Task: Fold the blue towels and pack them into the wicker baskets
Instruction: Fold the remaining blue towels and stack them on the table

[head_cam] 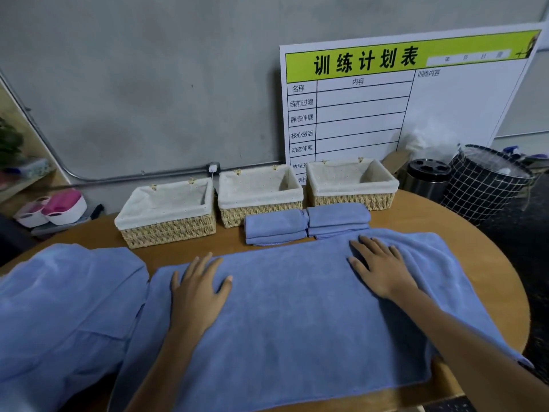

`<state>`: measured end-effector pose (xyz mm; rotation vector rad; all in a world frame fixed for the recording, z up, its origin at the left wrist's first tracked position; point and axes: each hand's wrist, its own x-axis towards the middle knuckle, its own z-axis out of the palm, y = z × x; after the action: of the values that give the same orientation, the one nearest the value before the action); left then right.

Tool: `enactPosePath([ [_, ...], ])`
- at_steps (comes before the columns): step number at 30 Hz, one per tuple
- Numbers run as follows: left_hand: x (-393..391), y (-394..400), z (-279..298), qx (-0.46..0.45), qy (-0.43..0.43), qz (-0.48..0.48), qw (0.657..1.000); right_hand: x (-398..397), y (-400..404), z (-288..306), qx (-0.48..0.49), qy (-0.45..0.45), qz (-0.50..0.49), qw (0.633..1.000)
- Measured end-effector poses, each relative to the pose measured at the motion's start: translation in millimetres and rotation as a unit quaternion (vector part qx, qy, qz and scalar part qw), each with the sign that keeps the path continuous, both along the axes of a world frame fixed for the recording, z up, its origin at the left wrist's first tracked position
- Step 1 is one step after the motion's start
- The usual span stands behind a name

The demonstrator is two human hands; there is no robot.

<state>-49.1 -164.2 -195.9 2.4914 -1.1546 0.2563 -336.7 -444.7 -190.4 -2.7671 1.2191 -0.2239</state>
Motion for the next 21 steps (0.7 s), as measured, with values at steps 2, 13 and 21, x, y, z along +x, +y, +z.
enactPosePath([
  [2, 1, -1, -2, 0.04, 0.035, 0.004, 0.999, -1, 1, 0, 0.005, -0.002, 0.0, 1.0],
  [13, -6, 2, 9, 0.032, 0.036, 0.006, 0.999, -2, 5, 7, 0.027, -0.01, -0.004, 1.0],
  [21, -4, 5, 10, 0.036, 0.045, -0.007, 0.998, -2, 8, 10, 0.032, -0.004, 0.0, 0.999],
])
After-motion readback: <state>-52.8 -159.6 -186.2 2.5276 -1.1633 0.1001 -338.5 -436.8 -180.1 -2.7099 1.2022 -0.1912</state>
